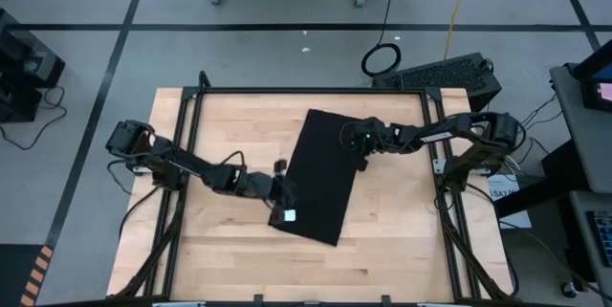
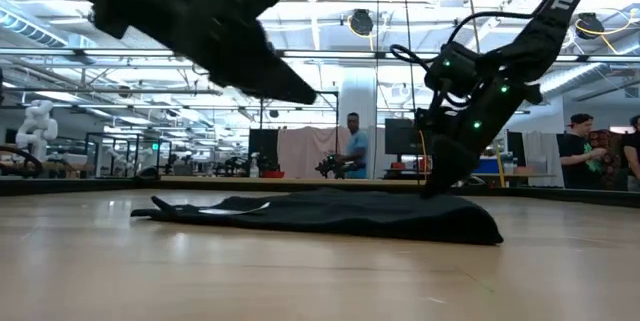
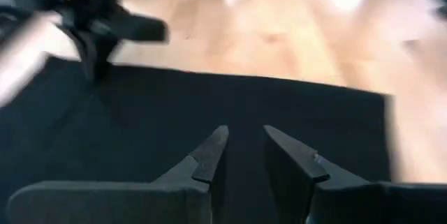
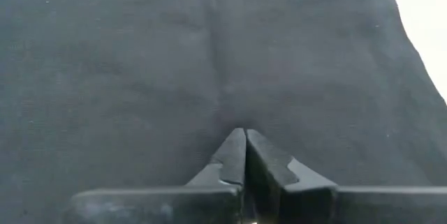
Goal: Roll towel
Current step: Roll the black microfiber towel
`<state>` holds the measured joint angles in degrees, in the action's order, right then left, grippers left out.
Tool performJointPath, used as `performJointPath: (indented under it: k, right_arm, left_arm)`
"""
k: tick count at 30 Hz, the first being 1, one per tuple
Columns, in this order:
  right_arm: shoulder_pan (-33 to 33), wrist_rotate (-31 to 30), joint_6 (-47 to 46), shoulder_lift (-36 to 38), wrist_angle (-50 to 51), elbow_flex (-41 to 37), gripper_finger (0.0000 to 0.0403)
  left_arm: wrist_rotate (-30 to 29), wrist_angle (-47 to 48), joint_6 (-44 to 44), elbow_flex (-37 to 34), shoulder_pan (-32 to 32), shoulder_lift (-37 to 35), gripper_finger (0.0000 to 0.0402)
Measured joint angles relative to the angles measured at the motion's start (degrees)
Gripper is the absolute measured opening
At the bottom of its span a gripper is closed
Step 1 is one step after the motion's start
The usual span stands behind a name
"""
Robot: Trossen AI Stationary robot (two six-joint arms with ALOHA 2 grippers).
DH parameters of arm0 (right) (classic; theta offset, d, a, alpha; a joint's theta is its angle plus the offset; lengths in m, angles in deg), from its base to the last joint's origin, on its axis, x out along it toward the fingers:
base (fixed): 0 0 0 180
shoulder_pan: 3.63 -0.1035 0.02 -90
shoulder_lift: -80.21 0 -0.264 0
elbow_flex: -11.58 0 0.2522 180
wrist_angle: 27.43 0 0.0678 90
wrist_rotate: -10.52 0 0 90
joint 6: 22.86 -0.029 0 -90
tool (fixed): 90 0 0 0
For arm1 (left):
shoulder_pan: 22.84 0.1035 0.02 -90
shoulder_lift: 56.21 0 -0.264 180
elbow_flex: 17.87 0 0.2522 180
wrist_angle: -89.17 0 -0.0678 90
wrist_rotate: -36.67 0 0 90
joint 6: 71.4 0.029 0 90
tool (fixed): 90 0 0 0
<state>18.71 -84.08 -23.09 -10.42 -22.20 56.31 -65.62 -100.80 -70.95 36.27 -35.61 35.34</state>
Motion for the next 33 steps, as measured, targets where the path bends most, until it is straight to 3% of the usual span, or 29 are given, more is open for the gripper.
performJointPath:
  k: [4,10,14,17,22,28,30,33]
  right_arm:
    - [0.2,-1.3,1.3,-1.1,0.0,2.4,0.001]
    - [-1.5,-0.9,1.4,2.6,1.6,6.0,0.001]
    - [-4.6,4.2,0.1,6.9,2.4,6.3,0.001]
    - [-9.1,8.2,-1.4,9.2,4.7,6.3,0.0011]
    - [-19.7,9.2,-2.3,9.5,7.8,6.2,0.0011]
    - [-33.0,8.0,-3.2,8.4,6.7,6.3,0.002]
    - [-37.2,5.8,-3.9,8.2,7.3,6.2,0.0029]
    - [-43.2,3.2,-5.5,8.2,6.9,6.2,0.0048]
  left_arm:
    - [3.4,1.0,4.4,0.0,6.6,1.7,0.0093]
    - [15.8,2.3,7.6,0.0,14.7,6.8,0.0093]
    - [16.3,3.2,5.7,0.0,17.5,9.1,0.0092]
    - [16.3,9.4,0.3,-0.1,18.5,9.7,0.0092]
    - [16.2,15.5,-11.8,0.3,17.0,9.3,0.0092]
    - [16.8,8.2,-28.5,-0.1,10.7,9.7,0.0092]
    - [16.8,3.3,-30.8,-0.2,9.0,9.8,0.0092]
    - [16.8,1.2,-27.4,-0.1,7.6,8.1,0.0092]
